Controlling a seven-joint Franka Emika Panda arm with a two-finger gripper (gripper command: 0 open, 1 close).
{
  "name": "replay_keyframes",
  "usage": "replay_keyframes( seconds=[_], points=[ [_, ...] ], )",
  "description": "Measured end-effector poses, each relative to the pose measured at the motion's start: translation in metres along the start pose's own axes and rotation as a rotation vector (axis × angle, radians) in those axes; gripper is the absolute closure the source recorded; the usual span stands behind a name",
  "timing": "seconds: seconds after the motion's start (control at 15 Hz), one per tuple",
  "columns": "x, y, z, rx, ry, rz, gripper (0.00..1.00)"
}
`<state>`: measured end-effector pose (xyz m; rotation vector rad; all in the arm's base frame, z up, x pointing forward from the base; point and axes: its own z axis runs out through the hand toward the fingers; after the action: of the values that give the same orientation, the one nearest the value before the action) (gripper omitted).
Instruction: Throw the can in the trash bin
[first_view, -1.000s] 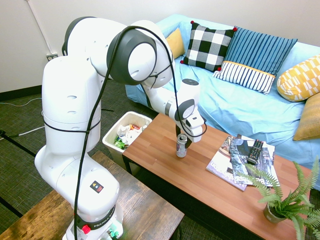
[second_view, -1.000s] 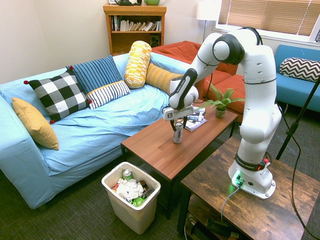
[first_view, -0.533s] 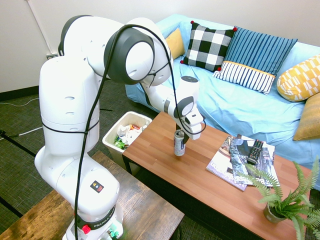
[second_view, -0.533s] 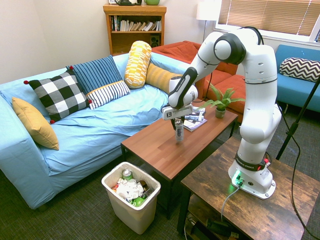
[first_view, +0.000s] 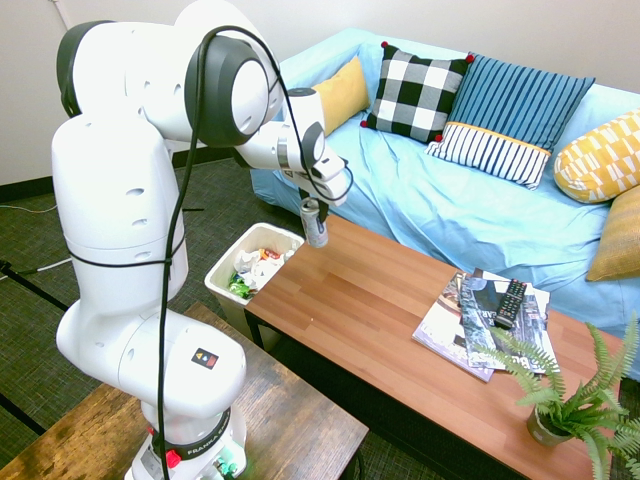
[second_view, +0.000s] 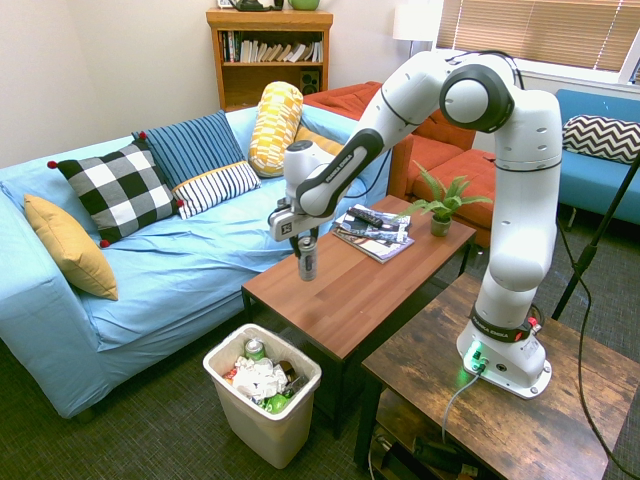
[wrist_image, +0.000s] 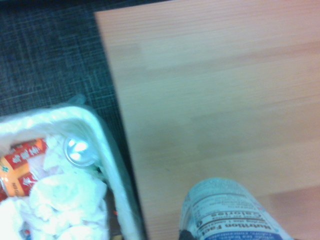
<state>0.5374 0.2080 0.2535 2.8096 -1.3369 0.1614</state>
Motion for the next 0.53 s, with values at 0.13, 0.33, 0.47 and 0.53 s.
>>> replay_keyframes(
  seconds=[0.13, 0.33, 0.47, 0.53],
  points=[
    [-0.03, -0.032, 0.023, 0.004, -0.01, -0.042, 1.0],
    [-0.07, -0.063, 0.052, 0.001, -0.014, -0.085, 1.0],
    [-0.107, -0.076, 0.066, -0.004, -0.014, -0.113, 1.0],
    [-0.123, -0.08, 0.072, -0.007, -0.015, -0.124, 1.0]
  ],
)
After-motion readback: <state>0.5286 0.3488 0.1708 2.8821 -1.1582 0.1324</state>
